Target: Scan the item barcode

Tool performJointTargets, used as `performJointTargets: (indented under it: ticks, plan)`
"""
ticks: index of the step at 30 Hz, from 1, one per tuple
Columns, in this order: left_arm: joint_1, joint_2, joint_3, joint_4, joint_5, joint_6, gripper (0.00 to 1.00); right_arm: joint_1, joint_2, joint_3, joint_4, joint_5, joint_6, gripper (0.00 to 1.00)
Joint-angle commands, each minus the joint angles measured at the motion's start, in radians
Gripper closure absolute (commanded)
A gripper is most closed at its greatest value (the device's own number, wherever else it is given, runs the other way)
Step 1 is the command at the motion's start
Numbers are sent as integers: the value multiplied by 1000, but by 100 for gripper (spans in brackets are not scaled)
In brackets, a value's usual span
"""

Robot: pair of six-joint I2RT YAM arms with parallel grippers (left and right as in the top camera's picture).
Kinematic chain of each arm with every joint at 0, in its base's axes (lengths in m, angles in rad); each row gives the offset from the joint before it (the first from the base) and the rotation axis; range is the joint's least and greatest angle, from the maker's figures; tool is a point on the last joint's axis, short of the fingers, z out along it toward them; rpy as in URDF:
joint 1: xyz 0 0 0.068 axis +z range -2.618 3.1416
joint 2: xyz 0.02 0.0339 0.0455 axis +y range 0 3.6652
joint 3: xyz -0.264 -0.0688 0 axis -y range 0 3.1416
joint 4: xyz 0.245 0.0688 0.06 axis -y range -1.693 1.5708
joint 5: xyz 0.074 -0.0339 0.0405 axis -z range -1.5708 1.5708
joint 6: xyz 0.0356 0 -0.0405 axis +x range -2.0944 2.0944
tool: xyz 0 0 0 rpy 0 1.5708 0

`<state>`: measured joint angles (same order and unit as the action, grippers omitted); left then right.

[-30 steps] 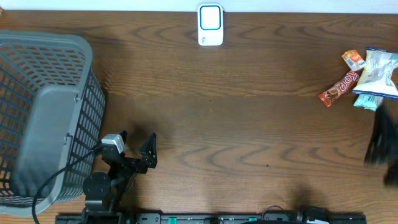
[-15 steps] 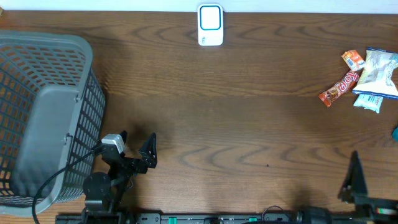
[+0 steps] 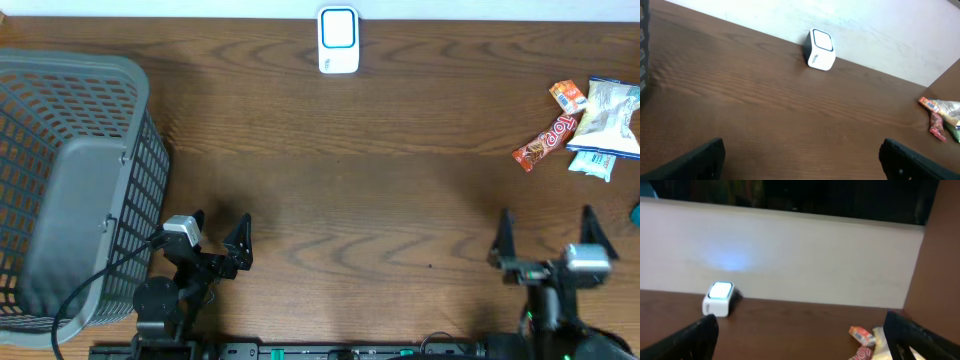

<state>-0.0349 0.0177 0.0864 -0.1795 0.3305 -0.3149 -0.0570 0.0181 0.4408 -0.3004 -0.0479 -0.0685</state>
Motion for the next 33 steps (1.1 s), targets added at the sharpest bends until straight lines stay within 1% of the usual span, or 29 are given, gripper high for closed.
performJointTargets:
  ticks: [1, 8, 14, 18, 24, 26, 29, 33]
  plan:
    - [-2, 0, -13, -7, -6, -5, 2, 6, -13, -83, 63, 8, 13, 1]
    - [-2, 0, -13, -7, -6, -5, 2, 6, -13, -283, 243, 8, 13, 1]
    - [-2, 0, -13, -7, -6, -5, 2, 6, -13, -397, 349, 8, 12, 1]
    - [-2, 0, -13, -7, -6, -5, 2, 6, -13, -436, 355, 12, 12, 1]
    - [-2, 0, -13, -7, -6, -5, 2, 6, -13, -435, 332, 23, 11, 1]
    - [-2, 0, -13, -7, -6, -5, 2, 6, -13, -435, 305, 23, 11, 1]
    - [-2, 0, -13, -7, -6, -5, 2, 6, -13, -435, 220, 23, 13, 1]
    - [-2, 0, -13, -7, -6, -5, 2, 6, -13, -435, 225, 14, 13, 1]
